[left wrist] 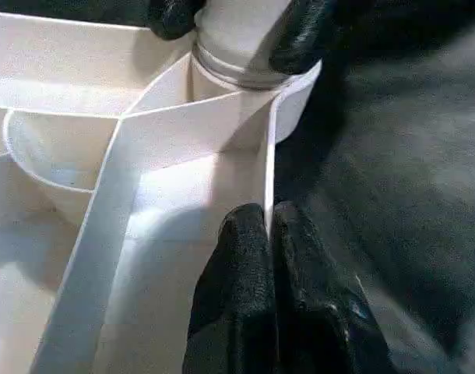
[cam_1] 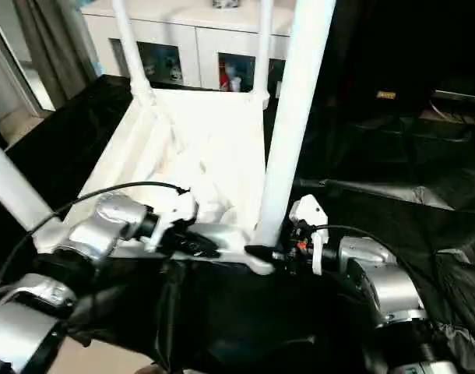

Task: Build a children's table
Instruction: Rotate leg to tighten

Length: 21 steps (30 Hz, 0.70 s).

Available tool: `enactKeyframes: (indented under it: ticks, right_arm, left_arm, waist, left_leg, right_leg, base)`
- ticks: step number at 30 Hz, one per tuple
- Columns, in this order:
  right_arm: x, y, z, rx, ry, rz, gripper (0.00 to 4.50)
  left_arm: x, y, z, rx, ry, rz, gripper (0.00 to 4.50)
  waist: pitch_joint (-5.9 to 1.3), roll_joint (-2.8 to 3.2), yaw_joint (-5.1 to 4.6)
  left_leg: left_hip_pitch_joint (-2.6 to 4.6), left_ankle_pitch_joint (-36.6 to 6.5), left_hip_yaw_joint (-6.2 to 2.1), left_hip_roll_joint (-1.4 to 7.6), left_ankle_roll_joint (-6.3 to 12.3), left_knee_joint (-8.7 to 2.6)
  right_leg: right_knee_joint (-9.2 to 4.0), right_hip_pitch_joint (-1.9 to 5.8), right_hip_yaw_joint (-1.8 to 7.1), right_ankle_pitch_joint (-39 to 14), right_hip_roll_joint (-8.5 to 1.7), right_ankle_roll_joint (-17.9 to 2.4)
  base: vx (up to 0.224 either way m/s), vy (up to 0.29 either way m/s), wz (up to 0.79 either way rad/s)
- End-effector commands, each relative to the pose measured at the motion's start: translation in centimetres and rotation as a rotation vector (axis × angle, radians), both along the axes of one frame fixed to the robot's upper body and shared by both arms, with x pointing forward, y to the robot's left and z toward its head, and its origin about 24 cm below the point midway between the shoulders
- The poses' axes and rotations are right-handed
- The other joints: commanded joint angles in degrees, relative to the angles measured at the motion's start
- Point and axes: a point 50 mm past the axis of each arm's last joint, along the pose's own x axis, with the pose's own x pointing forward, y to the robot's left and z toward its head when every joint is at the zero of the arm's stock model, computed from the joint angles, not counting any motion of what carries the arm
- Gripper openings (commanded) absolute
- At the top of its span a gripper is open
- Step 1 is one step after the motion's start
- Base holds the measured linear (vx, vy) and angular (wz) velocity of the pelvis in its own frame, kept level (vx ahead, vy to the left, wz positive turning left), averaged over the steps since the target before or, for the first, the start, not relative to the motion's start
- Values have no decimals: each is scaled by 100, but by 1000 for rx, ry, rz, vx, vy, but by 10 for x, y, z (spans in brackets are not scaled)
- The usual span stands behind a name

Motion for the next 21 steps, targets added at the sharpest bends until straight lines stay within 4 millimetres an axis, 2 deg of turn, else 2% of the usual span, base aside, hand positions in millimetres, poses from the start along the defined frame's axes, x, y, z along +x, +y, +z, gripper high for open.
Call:
enactKeyframes:
  ticks: [1, 3, 5, 6, 7, 8, 9, 10, 11, 12, 13, 14, 15, 17, 18, 19, 20, 21]
  right_arm:
    - [1, 9, -19, -57, 58, -74, 248]
    - [6, 12, -30, -99, 68, -187, 247]
    - [8, 15, -34, -108, 70, -222, 247]
    - [9, 19, -36, -107, 75, -261, 247]
    - [14, 27, -40, -95, 85, -335, 247]
    - [18, 35, -42, -86, 97, -403, 247]
    - [20, 37, -42, -83, 101, -419, 247]
    - [20, 39, -42, -85, 100, -421, 247]
    - [23, 46, -42, -103, 79, -427, 247]
    - [24, 50, -42, -117, 58, -425, 247]
    - [24, 51, -42, -116, 54, -421, 282]
    - [24, 54, -38, -93, 25, -388, 282]
    - [24, 55, -35, -54, 23, -372, 303]
    - [24, 53, -33, -26, 23, -361, 322]
    - [23, 49, -27, -13, -9, -311, 327]
    - [22, 48, -24, -12, -23, -287, 352]
    - [22, 45, -21, -9, -32, -262, 363]
    - [19, 38, -15, 5, -36, -197, 363]
  left_arm:
    - [13, -11, 11, -28, -66, 105, 0]
    - [16, -21, 11, -27, -84, 158, 0]
    - [16, -27, 11, -28, -89, 175, 0]
    - [17, -33, 10, -30, -94, 201, 0]
    - [18, -43, 10, -41, -98, 244, 0]
    - [20, -52, 10, -50, -105, 291, 0]
    - [20, -55, 10, -53, -104, 305, 0]
    - [20, -56, 10, -54, -102, 307, 0]
    - [19, -62, 10, -62, -97, 310, 0]
    - [18, -66, 10, -69, -95, 308, 0]
    - [18, -66, 10, -70, -94, 306, 0]
    - [16, -69, 10, -75, -90, 287, 0]
    - [15, -68, 10, -77, -87, 272, 0]
    - [15, -66, 10, -77, -85, 258, 0]
    - [14, -62, 9, -71, -87, 240, 0]
    - [14, -60, 9, -68, -87, 233, 0]
    - [14, -57, 8, -66, -86, 220, 0]
    - [12, -51, 7, -60, -79, 172, 0]
  waist:
    - [-306, -69, -39]
    - [-288, -66, -118]
    - [-289, -67, -146]
    - [-285, -67, -157]
    - [-269, -39, -172]
    - [-233, -44, -236]
    - [-223, -55, -267]
    - [-221, -58, -281]
    - [-217, -36, -294]
    - [-248, -37, -315]
    - [-248, -37, -315]
    - [-258, -33, -315]
    - [-253, -12, -302]
    - [-257, -31, -308]
    - [-259, -28, -306]
    - [-263, -29, -301]
    - [-270, -18, -282]
    - [-273, -34, -283]
  left_leg:
    - [127, -1660, -135, 250, 81, -475]
    - [165, -2016, -164, 237, -93, -503]
    - [159, -2073, -179, 242, -119, -519]
    - [180, -2140, -171, 242, -140, -519]
    - [200, -2249, -176, 230, -157, -519]
    - [209, -2487, -182, 216, -211, -531]
    - [227, -2636, -201, 204, -239, -536]
    - [285, -2812, -220, 193, -253, -522]
    - [290, -2856, -229, 189, -238, -518]
    - [255, -2762, -245, 198, -190, -554]
    - [255, -2762, -245, 198, -190, -554]
    - [235, -2661, -243, 208, -158, -575]
    - [247, -2672, -237, 215, -130, -585]
    - [234, -2690, -229, 214, -109, -592]
    - [219, -2667, -225, 218, -68, -599]
    - [217, -2653, -224, 221, -53, -598]
    - [233, -2592, -208, 225, -21, -590]
    - [227, -2548, -197, 222, 8, -585]
  right_leg:
    - [-458, 237, 237, -1696, -265, -1195]
    - [-531, 222, 229, -2252, -268, -994]
    - [-546, 224, 225, -2321, -261, -935]
    - [-564, 190, 232, -2352, -257, -907]
    - [-584, 177, 226, -2433, -257, -904]
    - [-613, 148, 208, -2701, -241, -862]
    - [-641, 156, 180, -2944, -240, -782]
    - [-702, 135, 158, -3315, -250, -630]
    - [-722, 136, 155, -3391, -259, -590]
    - [-732, 188, 151, -3251, -260, -542]
    - [-732, 188, 151, -3251, -260, -542]
    - [-726, 203, 156, -3029, -257, -568]
    - [-724, 184, 174, -2868, -248, -622]
    - [-693, 190, 192, -2663, -234, -720]
    - [-673, 204, 202, -2516, -240, -797]
    - [-668, 212, 205, -2465, -239, -811]
    - [-660, 206, 221, -2326, -242, -858]
    - [-656, 210, 231, -2240, -240, -894]
  base:
    - [0, 0, 0]
    - [0, 0, 0]
    - [0, 0, 0]
    - [0, 0, 0]
    - [0, 0, 0]
    - [0, 0, 0]
    - [0, 0, 0]
    - [0, 0, 0]
    - [0, 0, 0]
    - [0, 0, 0]
    - [0, 0, 0]
    - [0, 0, 0]
    - [0, 0, 0]
    - [0, 0, 0]
    - [0, 0, 0]
    - [0, 0, 0]
    - [0, 0, 0]
    - [0, 0, 0]
